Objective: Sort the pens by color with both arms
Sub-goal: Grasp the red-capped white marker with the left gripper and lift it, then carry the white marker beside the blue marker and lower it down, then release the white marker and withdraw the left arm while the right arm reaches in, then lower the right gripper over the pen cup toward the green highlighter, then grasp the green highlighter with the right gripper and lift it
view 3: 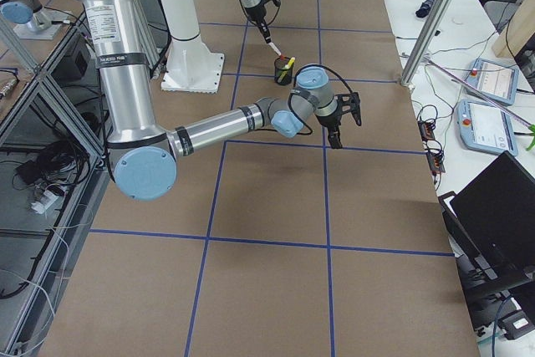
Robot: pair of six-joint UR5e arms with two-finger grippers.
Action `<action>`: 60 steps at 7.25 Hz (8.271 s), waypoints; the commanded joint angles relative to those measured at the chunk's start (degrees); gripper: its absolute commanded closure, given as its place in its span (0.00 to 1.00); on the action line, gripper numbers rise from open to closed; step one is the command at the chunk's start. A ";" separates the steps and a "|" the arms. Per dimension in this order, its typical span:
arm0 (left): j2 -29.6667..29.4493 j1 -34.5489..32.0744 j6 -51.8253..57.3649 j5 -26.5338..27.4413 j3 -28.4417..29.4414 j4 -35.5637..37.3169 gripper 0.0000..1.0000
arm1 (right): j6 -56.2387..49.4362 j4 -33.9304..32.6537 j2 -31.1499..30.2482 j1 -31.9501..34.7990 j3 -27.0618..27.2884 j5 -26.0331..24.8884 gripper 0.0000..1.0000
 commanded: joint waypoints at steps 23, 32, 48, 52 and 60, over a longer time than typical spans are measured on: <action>-8.41 -14.17 17.15 5.80 49.63 -58.65 0.01 | 0.88 0.62 -0.86 0.00 1.11 0.05 0.00; 21.11 -30.32 30.14 -18.77 11.83 -49.77 0.01 | 36.81 0.26 15.05 -16.52 1.29 0.84 0.00; 28.86 -40.37 37.98 -35.86 12.36 -50.74 0.01 | 43.77 -1.14 25.95 -20.66 -12.60 28.00 0.37; 28.95 -40.37 37.89 -35.77 12.18 -50.74 0.01 | 43.68 -1.05 26.48 -21.36 -13.04 27.30 0.41; 29.65 -40.37 37.89 -35.77 11.83 -50.74 0.01 | 43.59 -0.88 27.09 -20.32 -12.52 27.29 1.00</action>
